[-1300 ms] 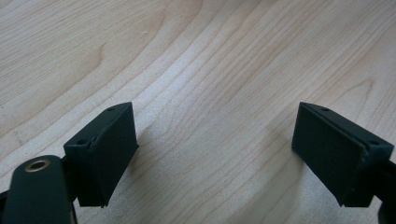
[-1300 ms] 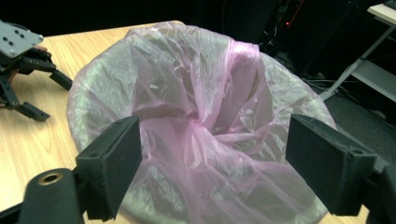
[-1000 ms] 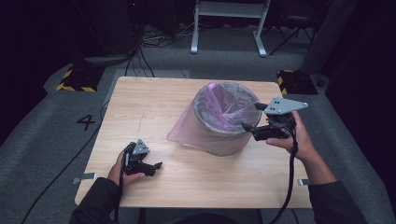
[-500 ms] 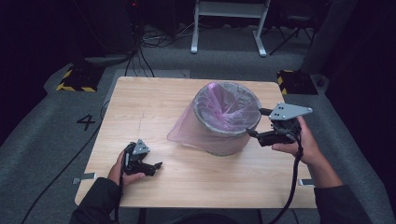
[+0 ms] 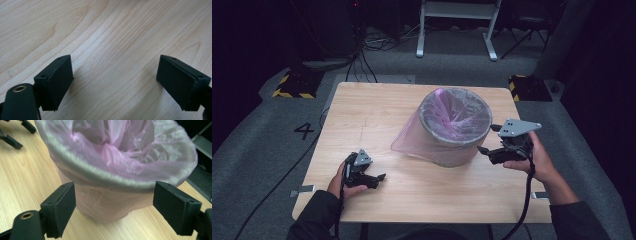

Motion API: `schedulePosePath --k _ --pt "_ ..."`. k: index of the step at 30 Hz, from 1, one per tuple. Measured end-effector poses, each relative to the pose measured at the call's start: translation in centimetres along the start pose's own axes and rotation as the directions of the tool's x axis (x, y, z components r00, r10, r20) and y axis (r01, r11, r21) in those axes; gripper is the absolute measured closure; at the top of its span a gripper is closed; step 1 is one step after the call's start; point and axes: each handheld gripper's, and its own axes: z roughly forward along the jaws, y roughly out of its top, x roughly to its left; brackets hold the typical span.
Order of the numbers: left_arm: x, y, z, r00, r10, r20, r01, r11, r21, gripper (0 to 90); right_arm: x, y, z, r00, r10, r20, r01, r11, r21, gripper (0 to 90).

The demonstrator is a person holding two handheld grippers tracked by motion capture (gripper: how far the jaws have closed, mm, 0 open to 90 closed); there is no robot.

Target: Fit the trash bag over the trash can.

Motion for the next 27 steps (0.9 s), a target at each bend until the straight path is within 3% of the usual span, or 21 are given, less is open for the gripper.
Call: schedulePosePath --k 10,27 --pt "0.0 0.0 0.0 1.0 0.0 0.0 0.0 1.0 0.0 13.7 0.1 -1.7 0.1 0.9999 0.014 0.003 -0.014 0.999 0.031 18.8" --pt "0.0 0.0 0.0 1.0 0.001 0.0 -0.001 1.0 0.0 13.7 0.4 -5.6 2.3 0.9995 0.024 -0.02 -0.02 0.986 0.164 18.8"
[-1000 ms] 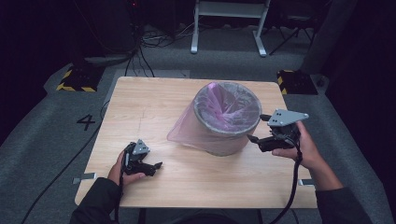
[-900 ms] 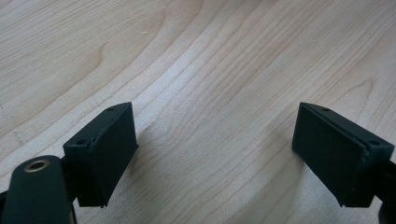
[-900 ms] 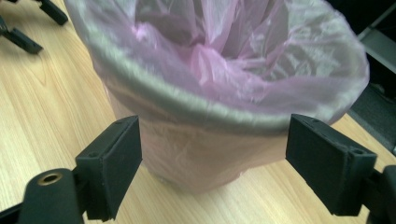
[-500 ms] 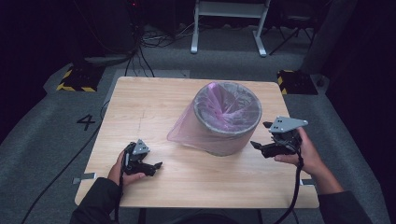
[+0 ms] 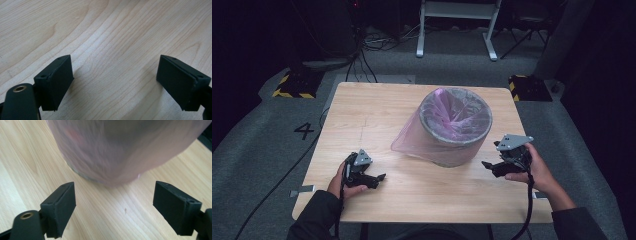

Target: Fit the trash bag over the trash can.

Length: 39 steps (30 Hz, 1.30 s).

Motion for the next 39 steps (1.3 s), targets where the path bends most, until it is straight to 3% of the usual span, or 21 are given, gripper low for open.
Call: schedulePosePath --k 4,9,16,30,33,39 --pt "0.0 0.0 0.0 1.0 -0.001 0.0 0.001 1.0 -0.001 13.6 -0.2 -1.0 0.7 0.9999 0.016 0.0 -0.016 0.999 0.03 18.8" --pt "0.0 0.0 0.0 1.0 -0.001 0.0 0.001 1.0 -0.001 13.6 -0.6 -2.3 1.8 0.9992 -0.007 0.041 0.003 0.995 0.096 18.6" --pt "0.0 0.0 0.0 1.0 -0.001 0.0 0.001 1.0 -0.001 13.6 -1.0 -4.1 2.9 0.9996 0.016 0.023 -0.019 0.992 0.127 18.5" --pt "0.0 0.0 0.0 1.0 -0.001 0.0 0.001 1.0 -0.001 13.6 -0.6 -8.1 4.2 0.9938 0.111 0.01 -0.111 0.987 0.116 18.3" --pt "0.0 0.0 0.0 1.0 0.0 0.0 0.0 1.0 0.0 13.6 -0.6 -9.0 4.3 0.9857 0.169 0.005 -0.168 0.981 0.091 18.2" --pt "0.0 0.0 0.0 1.0 -0.001 0.0 0.001 1.0 -0.001 13.6 -0.6 -10.6 4.2 0.9706 0.24 0.015 -0.241 0.97 0.041 18.1"
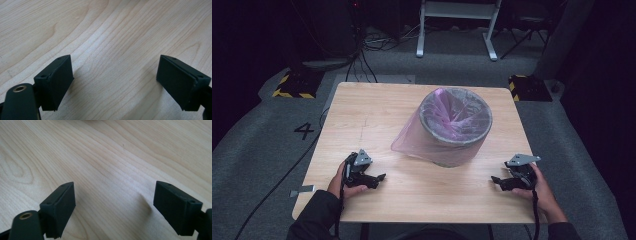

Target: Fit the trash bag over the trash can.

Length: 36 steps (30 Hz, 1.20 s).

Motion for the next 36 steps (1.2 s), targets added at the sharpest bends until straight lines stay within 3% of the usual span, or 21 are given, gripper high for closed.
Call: schedulePosePath --k 7,9,13,36 --pt "0.0 0.0 0.1 1.0 -0.001 -0.004 0.001 1.0 -0.002 13.6 -0.5 -1.6 -0.3 0.9961 0.088 -0.01 -0.088 0.994 -0.06 15.9" --pt "0.0 0.0 0.1 1.0 -0.001 -0.003 0.001 1.0 -0.002 13.6 -0.6 -2.2 -0.4 0.9934 0.115 0.004 -0.114 0.99 -0.087 15.6" --pt "0.0 0.2 0.1 1.0 0.005 -0.002 -0.005 1.0 0.005 13.3 -0.5 -2.6 -0.6 0.9886 0.148 0.03 -0.144 0.985 -0.093 14.5" --pt "0.1 0.2 0.2 1.0 0.007 0.003 -0.007 1.0 0.003 13.1 -0.4 -2.4 -0.4 0.9841 0.171 0.049 -0.165 0.981 -0.099 12.7"
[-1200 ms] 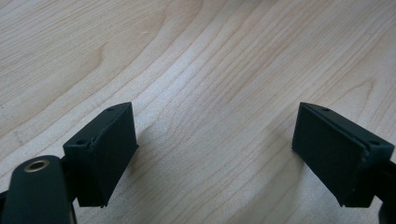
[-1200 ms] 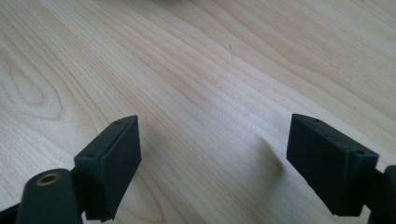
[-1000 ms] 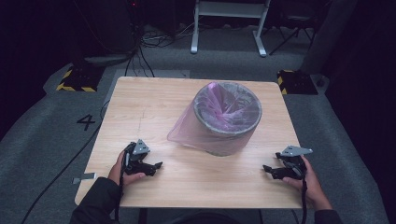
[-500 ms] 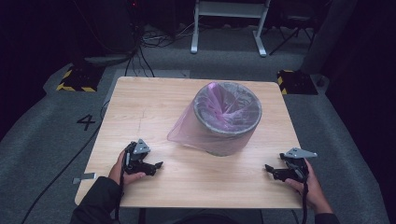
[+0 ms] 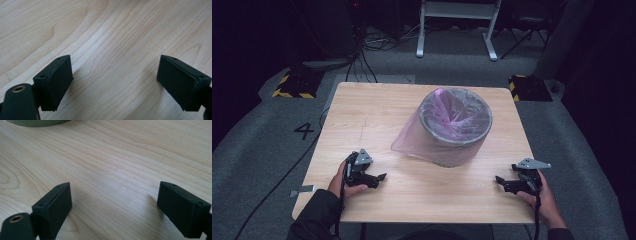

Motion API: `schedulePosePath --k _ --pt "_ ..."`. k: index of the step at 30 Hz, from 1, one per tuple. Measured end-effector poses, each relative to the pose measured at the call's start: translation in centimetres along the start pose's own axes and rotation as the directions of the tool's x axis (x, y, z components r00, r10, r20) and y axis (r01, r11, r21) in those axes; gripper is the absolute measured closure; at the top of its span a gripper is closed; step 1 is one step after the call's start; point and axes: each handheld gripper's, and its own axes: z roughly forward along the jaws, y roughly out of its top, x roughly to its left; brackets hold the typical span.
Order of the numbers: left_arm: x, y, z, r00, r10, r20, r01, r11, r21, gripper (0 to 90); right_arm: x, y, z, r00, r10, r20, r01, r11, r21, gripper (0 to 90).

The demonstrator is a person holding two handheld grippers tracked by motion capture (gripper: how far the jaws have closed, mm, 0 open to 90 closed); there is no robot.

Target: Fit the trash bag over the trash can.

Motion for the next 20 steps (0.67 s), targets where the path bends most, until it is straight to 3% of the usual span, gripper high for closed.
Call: schedulePosePath --k 20 --pt "0.02 0.1 0.1 1.0 0.0 -0.003 0.0 1.0 -0.001 13.1 0.0 -0.01 -0.01 1.0 0.001 0.001 -0.001 1.0 0.0 12.6"
